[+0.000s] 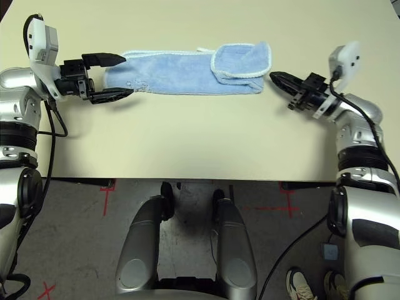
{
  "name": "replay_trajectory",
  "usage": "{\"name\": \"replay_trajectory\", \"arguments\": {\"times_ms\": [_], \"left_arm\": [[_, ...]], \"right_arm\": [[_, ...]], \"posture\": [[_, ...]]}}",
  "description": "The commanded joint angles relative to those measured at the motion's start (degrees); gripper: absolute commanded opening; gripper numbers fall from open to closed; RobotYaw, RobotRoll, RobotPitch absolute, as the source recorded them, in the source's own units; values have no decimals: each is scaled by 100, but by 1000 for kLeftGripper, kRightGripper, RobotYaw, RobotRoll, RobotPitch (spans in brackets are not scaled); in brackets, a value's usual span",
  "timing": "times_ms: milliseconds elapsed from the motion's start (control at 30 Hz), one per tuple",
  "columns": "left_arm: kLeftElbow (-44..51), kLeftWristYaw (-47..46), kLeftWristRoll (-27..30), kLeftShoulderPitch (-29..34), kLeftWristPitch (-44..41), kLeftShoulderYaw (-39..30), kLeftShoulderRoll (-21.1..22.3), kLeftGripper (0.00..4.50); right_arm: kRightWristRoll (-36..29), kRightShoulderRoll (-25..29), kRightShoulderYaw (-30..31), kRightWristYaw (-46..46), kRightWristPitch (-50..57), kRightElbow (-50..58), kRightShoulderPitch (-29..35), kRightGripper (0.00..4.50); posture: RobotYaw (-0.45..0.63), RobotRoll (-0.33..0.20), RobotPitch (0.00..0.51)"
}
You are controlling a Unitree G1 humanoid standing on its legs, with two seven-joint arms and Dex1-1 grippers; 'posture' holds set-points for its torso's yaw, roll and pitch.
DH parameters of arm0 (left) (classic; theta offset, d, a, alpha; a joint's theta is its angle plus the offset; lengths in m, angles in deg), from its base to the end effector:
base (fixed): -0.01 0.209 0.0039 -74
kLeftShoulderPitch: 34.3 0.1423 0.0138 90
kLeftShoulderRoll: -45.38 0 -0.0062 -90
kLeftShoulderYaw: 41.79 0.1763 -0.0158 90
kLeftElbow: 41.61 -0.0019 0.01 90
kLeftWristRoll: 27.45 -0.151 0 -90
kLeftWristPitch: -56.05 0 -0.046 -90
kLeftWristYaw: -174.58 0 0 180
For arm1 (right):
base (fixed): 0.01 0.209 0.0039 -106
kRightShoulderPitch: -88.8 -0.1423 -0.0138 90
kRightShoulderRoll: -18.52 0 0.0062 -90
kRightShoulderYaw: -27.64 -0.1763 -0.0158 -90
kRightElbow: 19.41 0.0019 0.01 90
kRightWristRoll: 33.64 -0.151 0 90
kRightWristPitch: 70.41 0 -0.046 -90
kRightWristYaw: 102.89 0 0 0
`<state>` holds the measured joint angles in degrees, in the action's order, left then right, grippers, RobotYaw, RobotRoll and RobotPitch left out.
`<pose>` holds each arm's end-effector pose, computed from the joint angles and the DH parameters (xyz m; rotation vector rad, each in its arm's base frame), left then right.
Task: Fold the towel and set it aside.
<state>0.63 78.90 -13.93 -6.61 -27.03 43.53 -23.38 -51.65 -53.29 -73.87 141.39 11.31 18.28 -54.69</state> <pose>0.3444 0.2734 0.2705 0.4933 -0.2198 -1.1777 0.3380 -0.2941 0.2038 -0.1830 -0.2490 0.7722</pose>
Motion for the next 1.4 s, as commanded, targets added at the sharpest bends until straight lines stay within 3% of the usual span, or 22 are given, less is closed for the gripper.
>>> {"name": "replay_trajectory", "arguments": {"times_ms": [33,400,600,800,1100,1400], "left_arm": [[24,49,-29,-5,-37,64,60,4500],[233,15,10,146,-182,44,127,4500],[296,-30,19,179,-246,44,114,4500],[365,-37,41,231,-297,40,135,4500],[484,-41,70,327,-394,28,207,4500],[613,-64,99,410,-471,30,217,4500]], "right_arm": [[149,-144,83,-257,74,-139,-216,12],[171,-536,79,-434,89,-248,-682,12],[581,-854,329,-1083,-96,-470,-1041,12],[747,-1001,627,-531,23,-529,-1233,12],[1112,-504,1255,827,532,-260,-1274,12],[1327,186,1293,1020,301,-367,-1459,12]], "posture": [[15,0,405],[32,0,405],[34,0,404],[49,0,401],[51,0,396],[39,0,391]]}}
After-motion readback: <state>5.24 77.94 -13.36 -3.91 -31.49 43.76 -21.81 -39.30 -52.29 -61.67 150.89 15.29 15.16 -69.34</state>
